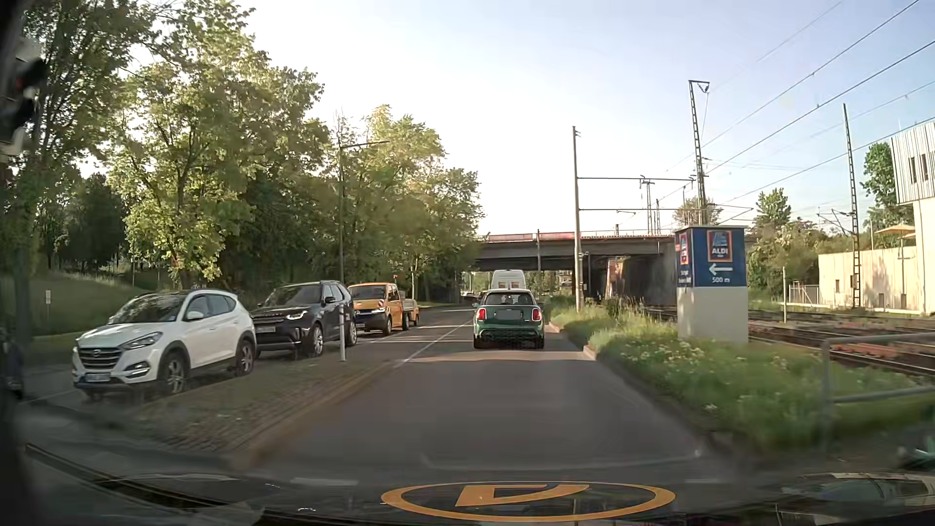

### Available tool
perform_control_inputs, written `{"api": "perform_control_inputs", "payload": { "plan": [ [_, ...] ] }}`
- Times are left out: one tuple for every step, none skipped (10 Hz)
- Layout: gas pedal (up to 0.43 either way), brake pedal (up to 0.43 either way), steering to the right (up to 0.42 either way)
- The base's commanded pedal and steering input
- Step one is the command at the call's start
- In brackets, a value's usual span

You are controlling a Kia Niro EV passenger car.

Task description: Follow the waypoints while adhering to traffic rules and regulations

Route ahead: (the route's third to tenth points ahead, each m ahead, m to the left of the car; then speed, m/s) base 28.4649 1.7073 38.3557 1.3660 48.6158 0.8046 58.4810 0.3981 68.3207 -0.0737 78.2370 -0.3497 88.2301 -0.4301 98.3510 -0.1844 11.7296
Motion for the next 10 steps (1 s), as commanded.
{"api": "perform_control_inputs", "payload": {
  "plan": [
    [0.169,0.0,-0.001],
    [0.169,0.0,-0.001],
    [0.169,0.0,-0.001],
    [0.169,0.0,-0.001],
    [0.169,0.0,0.0],
    [0.169,0.0,-0.001],
    [0.169,0.0,0.0],
    [0.169,0.0,0.0],
    [0.169,0.0,0.0],
    [0.169,0.0,0.0]
  ]
}}
